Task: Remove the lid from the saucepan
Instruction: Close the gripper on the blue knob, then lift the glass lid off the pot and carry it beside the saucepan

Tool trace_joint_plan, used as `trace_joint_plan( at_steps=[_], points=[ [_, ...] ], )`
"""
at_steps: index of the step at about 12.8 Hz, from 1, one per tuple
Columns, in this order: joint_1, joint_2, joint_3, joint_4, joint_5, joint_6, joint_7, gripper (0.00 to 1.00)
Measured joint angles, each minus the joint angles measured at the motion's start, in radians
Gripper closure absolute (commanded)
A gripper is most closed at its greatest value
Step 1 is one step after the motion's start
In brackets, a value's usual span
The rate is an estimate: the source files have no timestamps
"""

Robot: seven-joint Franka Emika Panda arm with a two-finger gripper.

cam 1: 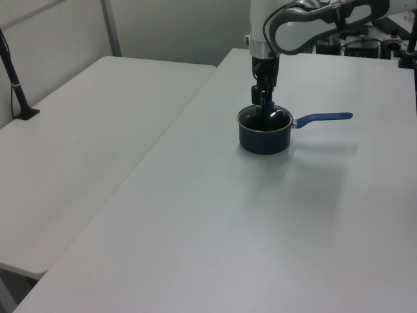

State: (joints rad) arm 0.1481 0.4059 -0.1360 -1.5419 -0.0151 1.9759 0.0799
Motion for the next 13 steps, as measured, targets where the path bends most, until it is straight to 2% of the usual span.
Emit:
trace_joint_plan(
  at_steps=[9, 11, 13],
  points=[
    [-0.001, -0.032, -0.037, 0.016, 0.000, -0.031, -0.023, 0.47],
    [-0.002, -0.044, -0.063, 0.017, 0.000, -0.047, -0.061, 0.47],
    [-0.005, -0.052, -0.118, 0.017, 0.000, -0.048, -0.129, 0.47]
  ],
)
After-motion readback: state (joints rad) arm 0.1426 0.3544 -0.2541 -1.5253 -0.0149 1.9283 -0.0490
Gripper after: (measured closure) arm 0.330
